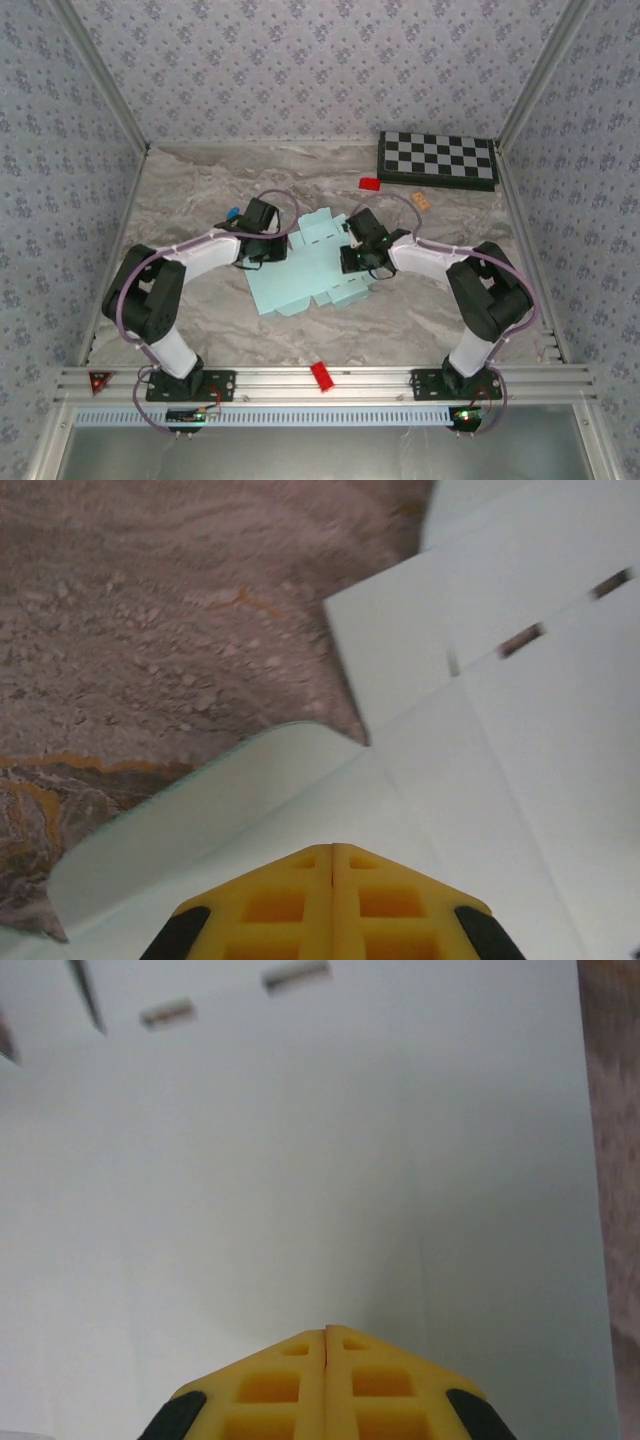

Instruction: Fold the paper box

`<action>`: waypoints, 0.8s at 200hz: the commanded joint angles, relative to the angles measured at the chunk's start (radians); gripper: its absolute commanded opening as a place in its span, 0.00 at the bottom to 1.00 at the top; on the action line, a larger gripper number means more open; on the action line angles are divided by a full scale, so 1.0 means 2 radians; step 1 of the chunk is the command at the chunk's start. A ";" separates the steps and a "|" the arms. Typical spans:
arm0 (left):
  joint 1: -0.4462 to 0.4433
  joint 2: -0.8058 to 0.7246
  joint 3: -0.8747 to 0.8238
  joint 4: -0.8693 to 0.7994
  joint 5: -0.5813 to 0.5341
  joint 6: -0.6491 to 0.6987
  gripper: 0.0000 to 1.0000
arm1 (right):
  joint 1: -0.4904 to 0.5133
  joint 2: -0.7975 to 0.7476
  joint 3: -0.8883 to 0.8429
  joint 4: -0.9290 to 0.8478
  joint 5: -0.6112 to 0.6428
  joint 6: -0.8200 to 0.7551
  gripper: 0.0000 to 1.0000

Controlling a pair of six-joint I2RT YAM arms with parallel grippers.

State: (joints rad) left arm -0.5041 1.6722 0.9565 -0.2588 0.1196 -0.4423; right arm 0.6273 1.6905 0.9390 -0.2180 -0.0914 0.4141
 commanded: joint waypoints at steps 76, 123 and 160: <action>-0.034 -0.046 -0.079 -0.006 0.005 -0.030 0.00 | -0.003 0.076 0.062 -0.023 0.019 -0.008 0.00; -0.085 -0.084 -0.131 0.016 -0.016 -0.098 0.00 | -0.008 0.128 0.122 -0.037 0.003 -0.049 0.00; -0.108 -0.073 -0.129 0.031 -0.016 -0.116 0.00 | -0.006 0.160 0.180 -0.050 -0.006 -0.067 0.00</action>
State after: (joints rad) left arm -0.6922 1.5135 0.7044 -0.2085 0.0963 -0.6209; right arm 0.6167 1.9625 1.2461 -0.2592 -0.0841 0.3275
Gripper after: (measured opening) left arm 0.045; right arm 0.051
